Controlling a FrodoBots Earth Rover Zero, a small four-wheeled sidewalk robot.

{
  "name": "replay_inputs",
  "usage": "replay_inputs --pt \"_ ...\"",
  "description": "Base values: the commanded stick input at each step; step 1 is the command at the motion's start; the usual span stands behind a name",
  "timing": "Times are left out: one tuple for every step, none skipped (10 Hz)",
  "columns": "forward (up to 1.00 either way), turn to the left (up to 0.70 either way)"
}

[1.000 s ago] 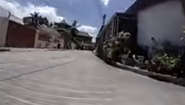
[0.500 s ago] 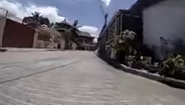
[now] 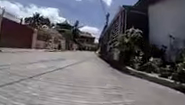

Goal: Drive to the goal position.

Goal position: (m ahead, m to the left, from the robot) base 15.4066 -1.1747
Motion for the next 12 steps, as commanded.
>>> replay_inputs --pt "1.00 0.00" --pt "1.00 0.00" --pt "1.00 0.00" --pt "1.00 0.00" --pt "1.00 0.00" --pt "1.00 0.00" --pt "1.00 -0.02" --pt "1.00 -0.03" --pt "1.00 -0.03" --pt "1.00 -0.02" --pt "1.00 0.00" --pt "1.00 0.00"
